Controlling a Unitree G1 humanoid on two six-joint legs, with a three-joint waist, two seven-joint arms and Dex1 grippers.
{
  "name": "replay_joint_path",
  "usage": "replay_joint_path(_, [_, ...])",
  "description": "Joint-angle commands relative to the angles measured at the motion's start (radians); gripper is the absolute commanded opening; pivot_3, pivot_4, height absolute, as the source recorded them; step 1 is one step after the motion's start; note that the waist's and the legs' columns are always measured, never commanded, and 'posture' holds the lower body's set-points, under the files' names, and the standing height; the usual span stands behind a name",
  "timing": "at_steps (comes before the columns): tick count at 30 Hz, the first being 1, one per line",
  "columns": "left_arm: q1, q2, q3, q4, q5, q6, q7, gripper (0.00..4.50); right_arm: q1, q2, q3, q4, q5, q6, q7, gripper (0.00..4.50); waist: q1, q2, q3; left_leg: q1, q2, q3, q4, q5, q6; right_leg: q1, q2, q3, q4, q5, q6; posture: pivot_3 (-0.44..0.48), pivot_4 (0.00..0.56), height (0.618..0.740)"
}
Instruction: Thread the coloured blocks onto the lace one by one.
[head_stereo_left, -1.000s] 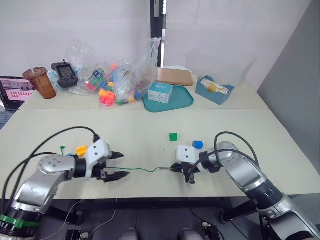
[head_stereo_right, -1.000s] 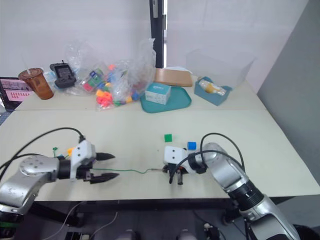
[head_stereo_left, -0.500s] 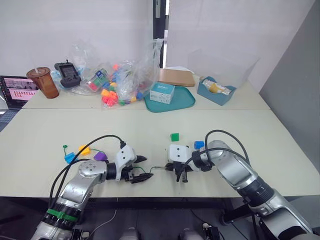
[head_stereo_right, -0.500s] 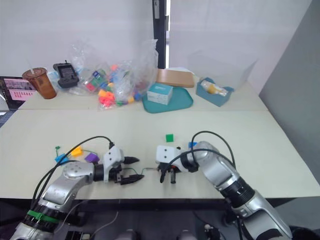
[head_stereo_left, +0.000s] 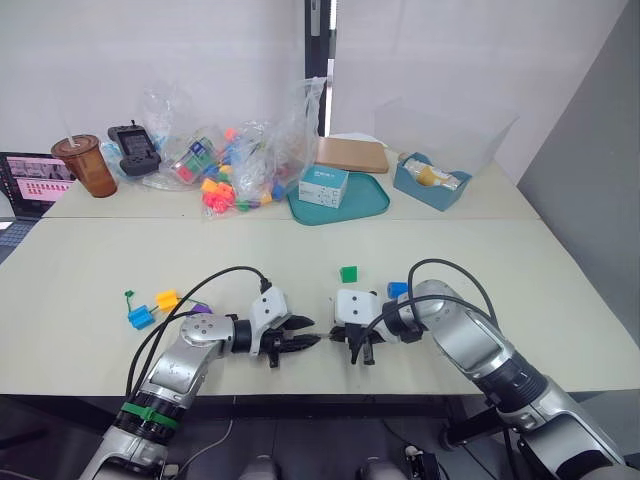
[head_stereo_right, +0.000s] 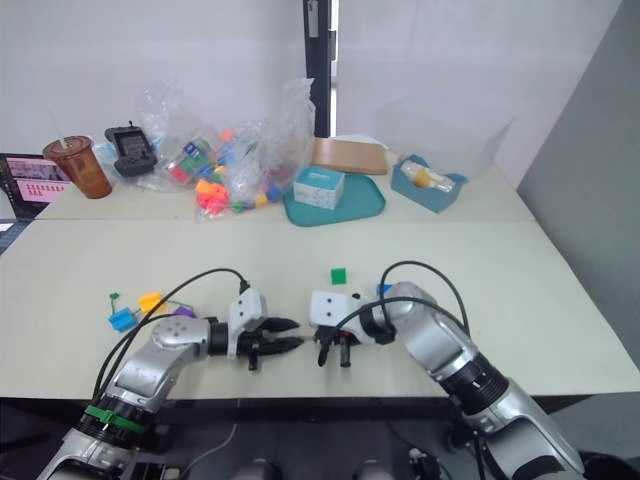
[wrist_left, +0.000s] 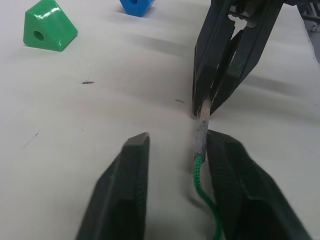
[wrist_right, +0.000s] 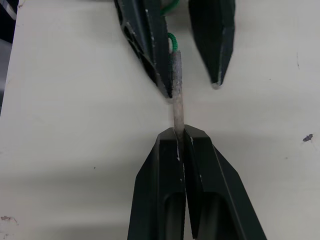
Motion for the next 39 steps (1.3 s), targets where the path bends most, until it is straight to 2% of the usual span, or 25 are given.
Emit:
replay_joint_path(1, [0.002, -0.002, -0.014, -0.022, 0.000, 0.009, -0.014, 0.40, 0.011, -0.014, 0.030, 0.009, -0.017, 0.017, 0.014, 0.00, 0.000, 0.000, 0.000, 0.000, 0.000, 0.000, 0.000, 0.000, 0.000, 0.000, 0.000, 0.000, 0.000, 0.000, 0.000, 0.000, 0.150, 0.740])
replay_joint_path(2, [0.003, -0.002, -0.014, -0.024, 0.000, 0.011, -0.017, 0.05, 0.010, -0.014, 0.031, 0.009, -0.017, 0.018, 0.014, 0.00, 0.001, 0.000, 0.000, 0.000, 0.000, 0.000, 0.000, 0.000, 0.000, 0.000, 0.000, 0.000, 0.000, 0.000, 0.000, 0.000, 0.150, 0.740])
replay_joint_path(12, [0.004, -0.002, -0.008, -0.041, -0.004, 0.027, -0.017, 0.02, 0.048, -0.036, 0.034, -0.028, -0.016, -0.006, 0.011, 0.00, 0.013, 0.000, 0.000, 0.000, 0.000, 0.000, 0.000, 0.000, 0.000, 0.000, 0.000, 0.000, -0.001, 0.000, 0.000, 0.000, 0.150, 0.740])
replay_joint_path(13, [0.005, -0.001, -0.007, -0.043, -0.005, 0.028, -0.018, 0.00, 0.057, -0.028, 0.015, -0.042, -0.004, 0.014, -0.004, 0.67, 0.015, 0.000, 0.000, 0.000, 0.000, 0.000, 0.000, 0.000, 0.000, 0.000, 0.000, 0.000, -0.001, 0.000, 0.000, 0.000, 0.150, 0.740])
replay_joint_path(18, [0.004, 0.013, -0.007, -0.047, -0.007, 0.031, -0.033, 0.00, 0.141, 0.013, -0.157, -0.180, 0.061, 0.139, -0.132, 2.34, 0.019, 0.000, 0.000, -0.001, 0.000, 0.000, 0.000, 0.000, 0.000, 0.000, 0.000, 0.000, -0.002, 0.000, 0.000, 0.000, 0.150, 0.740])
replay_joint_path(23, [0.017, 0.055, 0.006, -0.087, -0.020, 0.059, -0.051, 0.00, 0.332, 0.065, -0.342, -0.442, 0.148, 0.330, -0.271, 4.03, 0.020, 0.000, 0.000, -0.004, 0.000, 0.000, 0.000, 0.000, 0.000, -0.002, 0.000, 0.000, -0.002, 0.000, 0.000, 0.000, 0.150, 0.740])
replay_joint_path(27, [0.036, 0.116, 0.047, -0.148, -0.046, 0.112, -0.060, 0.00, 0.558, 0.238, -0.448, -0.653, 0.145, 0.413, -0.498, 4.03, 0.016, 0.000, 0.000, -0.004, 0.000, -0.001, 0.000, 0.000, 0.000, -0.002, 0.000, 0.000, -0.001, 0.000, 0.000, 0.000, 0.150, 0.740])
replay_joint_path(31, [0.055, 0.150, 0.067, -0.180, -0.063, 0.137, -0.057, 0.00, 0.671, 0.367, -0.457, -0.712, 0.100, 0.378, -0.685, 4.03, 0.014, 0.000, 0.000, -0.006, 0.000, 0.000, -0.001, 0.000, 0.000, -0.004, 0.000, 0.000, -0.001, 0.000, 0.000, 0.000, 0.150, 0.740])
replay_joint_path(35, [0.060, 0.157, 0.078, -0.200, -0.069, 0.158, -0.049, 0.00, 0.723, 0.436, -0.448, -0.659, 0.049, 0.293, -0.832, 4.03, 0.017, 0.000, 0.000, -0.006, 0.000, 0.000, -0.001, 0.000, 0.000, -0.004, -0.001, 0.000, -0.001, 0.000, 0.000, 0.000, 0.150, 0.740])
replay_joint_path(39, [0.071, 0.158, 0.077, -0.219, -0.068, 0.169, -0.042, 0.00, 0.671, 0.493, -0.479, -0.454, -0.020, 0.144, -1.005, 4.03, 0.015, 0.000, 0.000, -0.006, 0.000, 0.000, -0.001, 0.000, 0.000, -0.005, -0.001, 0.000, -0.001, 0.000, 0.000, 0.000, 0.150, 0.740])
